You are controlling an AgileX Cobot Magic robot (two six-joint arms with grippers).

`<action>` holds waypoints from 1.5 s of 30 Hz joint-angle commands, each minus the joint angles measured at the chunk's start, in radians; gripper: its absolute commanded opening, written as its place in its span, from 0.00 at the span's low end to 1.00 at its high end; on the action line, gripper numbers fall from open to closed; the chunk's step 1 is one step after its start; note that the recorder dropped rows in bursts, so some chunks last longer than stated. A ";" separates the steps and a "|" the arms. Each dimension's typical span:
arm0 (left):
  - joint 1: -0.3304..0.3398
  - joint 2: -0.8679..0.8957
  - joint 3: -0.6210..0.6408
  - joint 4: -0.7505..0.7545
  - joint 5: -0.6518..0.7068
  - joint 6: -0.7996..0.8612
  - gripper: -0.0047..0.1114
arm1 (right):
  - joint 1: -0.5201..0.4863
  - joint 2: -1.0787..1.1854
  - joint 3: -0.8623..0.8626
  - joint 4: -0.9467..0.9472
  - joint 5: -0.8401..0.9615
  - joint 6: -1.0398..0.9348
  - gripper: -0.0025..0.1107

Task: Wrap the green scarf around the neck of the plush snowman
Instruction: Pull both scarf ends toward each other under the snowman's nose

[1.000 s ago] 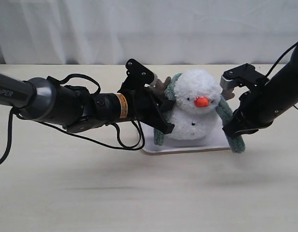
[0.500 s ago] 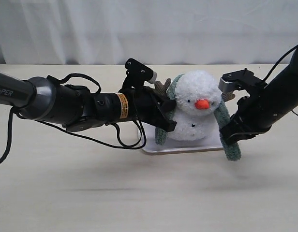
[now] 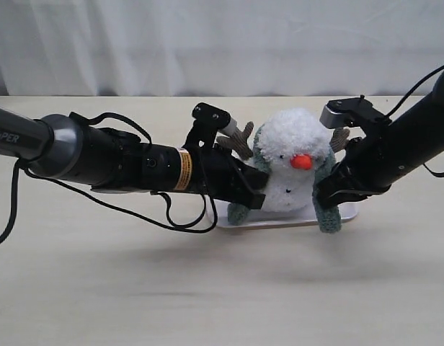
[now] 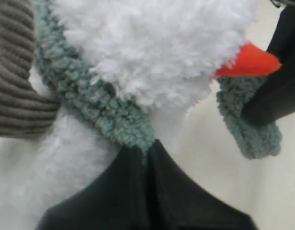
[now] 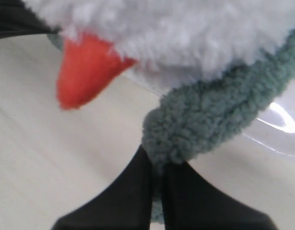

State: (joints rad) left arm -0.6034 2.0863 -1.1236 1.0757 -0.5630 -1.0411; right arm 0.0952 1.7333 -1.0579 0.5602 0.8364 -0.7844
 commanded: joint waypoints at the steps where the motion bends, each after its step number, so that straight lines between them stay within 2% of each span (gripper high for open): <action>1: -0.002 -0.001 -0.008 -0.013 -0.090 -0.076 0.04 | 0.001 0.010 0.005 0.034 -0.017 -0.024 0.06; 9: -0.002 0.005 -0.008 -0.021 -0.105 -0.147 0.04 | 0.001 0.066 0.005 0.082 -0.017 -0.054 0.06; 15: -0.002 0.026 -0.008 -0.014 -0.101 -0.138 0.04 | 0.001 0.068 0.005 0.130 -0.017 -0.109 0.06; 18: -0.002 0.040 -0.008 0.009 -0.101 -0.136 0.04 | 0.001 0.073 0.005 0.215 -0.017 -0.153 0.12; 21: -0.002 0.047 -0.008 0.021 -0.103 -0.105 0.12 | 0.001 0.085 0.003 0.242 0.002 -0.177 0.26; 25: -0.002 0.047 -0.008 0.042 -0.176 -0.083 0.35 | 0.001 0.089 0.003 0.242 0.012 -0.173 0.42; 27: -0.002 0.047 -0.008 0.064 -0.230 -0.081 0.44 | 0.001 0.089 0.003 0.242 0.021 -0.173 0.46; 29: -0.002 0.047 -0.008 0.066 -0.267 -0.081 0.49 | 0.001 0.089 0.003 0.230 0.031 -0.168 0.48; 37: 0.000 0.047 -0.008 0.097 -0.223 -0.089 0.52 | 0.001 0.079 -0.042 0.018 0.066 0.020 0.48; 45: -0.021 0.047 -0.008 0.072 -0.327 -0.096 0.51 | 0.001 0.075 -0.045 0.137 0.155 -0.084 0.48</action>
State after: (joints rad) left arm -0.6123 2.1289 -1.1236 1.1540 -0.8430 -1.1286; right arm 0.0952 1.8201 -1.0974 0.6697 0.9647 -0.8289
